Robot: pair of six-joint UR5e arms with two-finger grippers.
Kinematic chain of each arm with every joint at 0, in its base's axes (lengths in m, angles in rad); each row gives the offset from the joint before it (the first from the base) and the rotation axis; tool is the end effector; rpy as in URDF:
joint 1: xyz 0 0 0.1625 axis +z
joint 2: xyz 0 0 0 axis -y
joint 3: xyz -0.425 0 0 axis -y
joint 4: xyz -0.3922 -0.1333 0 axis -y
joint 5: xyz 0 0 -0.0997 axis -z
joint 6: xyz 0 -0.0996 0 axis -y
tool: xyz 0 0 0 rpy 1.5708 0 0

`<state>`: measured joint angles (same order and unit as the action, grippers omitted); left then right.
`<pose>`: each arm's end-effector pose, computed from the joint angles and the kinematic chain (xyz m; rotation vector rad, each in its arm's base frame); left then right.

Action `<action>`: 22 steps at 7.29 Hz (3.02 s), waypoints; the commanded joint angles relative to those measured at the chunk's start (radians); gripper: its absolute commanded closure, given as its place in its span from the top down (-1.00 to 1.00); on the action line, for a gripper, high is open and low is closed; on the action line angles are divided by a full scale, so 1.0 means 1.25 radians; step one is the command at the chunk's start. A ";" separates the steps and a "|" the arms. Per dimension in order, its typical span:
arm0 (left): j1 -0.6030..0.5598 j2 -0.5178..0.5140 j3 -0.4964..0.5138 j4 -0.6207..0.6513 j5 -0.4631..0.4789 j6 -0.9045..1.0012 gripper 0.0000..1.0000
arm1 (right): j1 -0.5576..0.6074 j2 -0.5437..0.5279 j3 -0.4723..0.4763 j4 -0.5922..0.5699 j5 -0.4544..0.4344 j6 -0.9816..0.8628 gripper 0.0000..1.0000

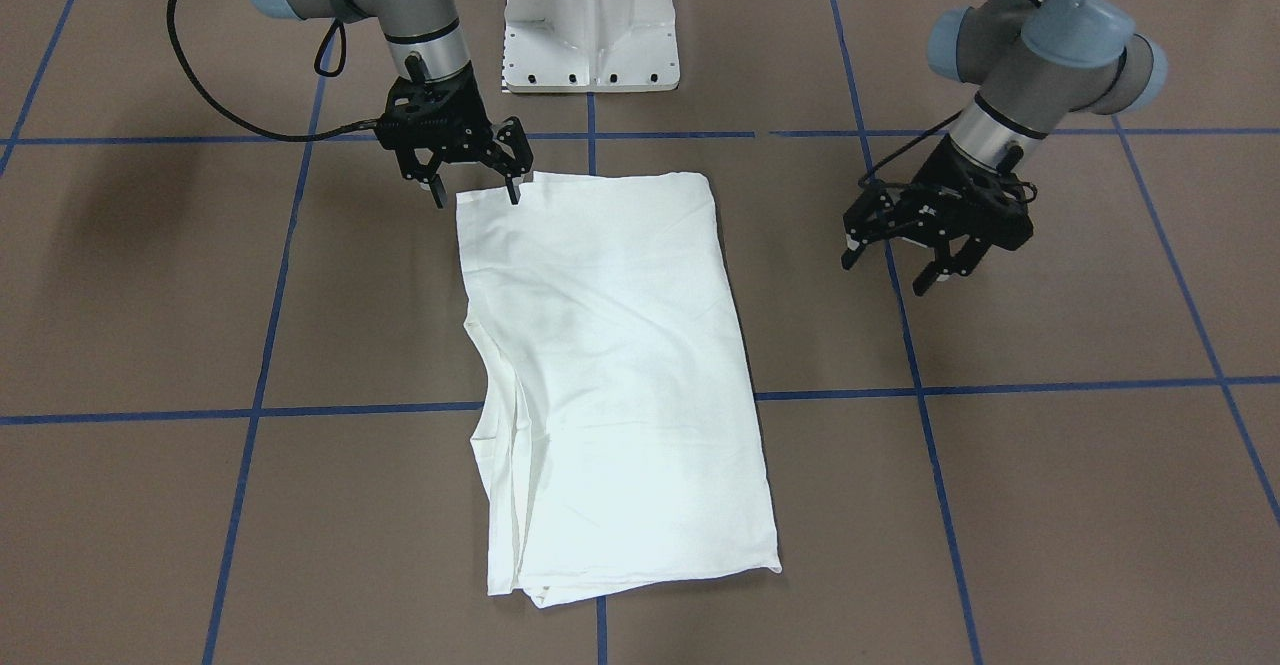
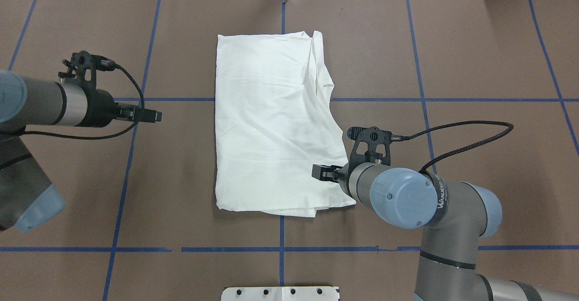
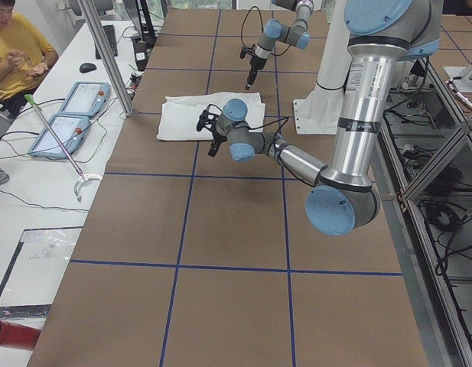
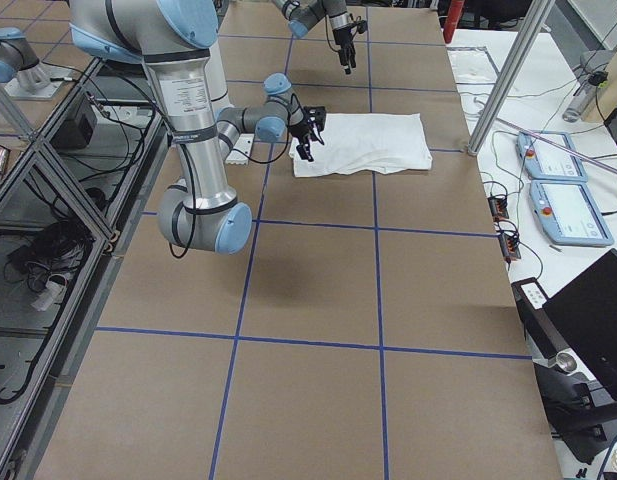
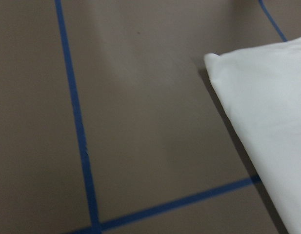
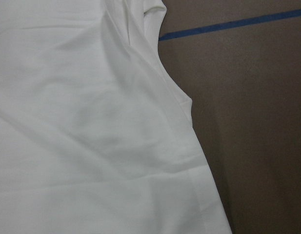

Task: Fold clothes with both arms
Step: 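Lower both grippers to the shirt corners nearest the robot, then grasp the near shirt edge with both grippers, adjusting the right gripper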

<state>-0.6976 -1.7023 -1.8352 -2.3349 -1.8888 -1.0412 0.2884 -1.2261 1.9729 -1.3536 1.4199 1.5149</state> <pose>0.3514 -0.4278 0.3790 0.4313 1.1003 0.0364 -0.5035 -0.3040 0.2703 0.3028 -0.9274 0.2866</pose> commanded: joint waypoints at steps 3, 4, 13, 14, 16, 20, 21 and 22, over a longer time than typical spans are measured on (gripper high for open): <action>0.280 -0.110 -0.047 0.194 0.180 -0.318 0.99 | -0.039 -0.027 0.027 0.007 -0.035 0.073 1.00; 0.318 -0.153 -0.040 0.240 0.207 -0.348 0.84 | -0.040 -0.029 0.027 0.007 -0.040 0.074 1.00; 0.299 -0.162 -0.008 0.242 0.208 -0.335 0.50 | -0.064 -0.035 0.023 0.005 -0.062 0.075 1.00; 0.304 -0.167 -0.007 0.242 0.208 -0.335 0.50 | -0.066 -0.035 0.022 0.004 -0.060 0.086 1.00; 0.313 -0.168 0.004 0.241 0.208 -0.335 0.15 | -0.067 -0.035 0.021 0.004 -0.061 0.091 1.00; 0.310 -0.184 0.013 0.241 0.204 -0.334 -1.00 | -0.083 -0.029 0.018 -0.002 -0.062 0.153 0.98; 0.308 -0.184 0.010 0.241 0.204 -0.334 -1.00 | -0.104 -0.022 0.013 -0.003 -0.069 0.227 0.89; 0.306 -0.181 -0.001 0.242 0.204 -0.334 -1.00 | -0.123 -0.019 0.001 -0.003 -0.072 0.332 0.70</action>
<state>-0.3121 -1.9318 -1.8236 -2.0339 -1.6332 -1.4592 0.1631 -1.2565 1.9885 -1.3566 1.3356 1.7940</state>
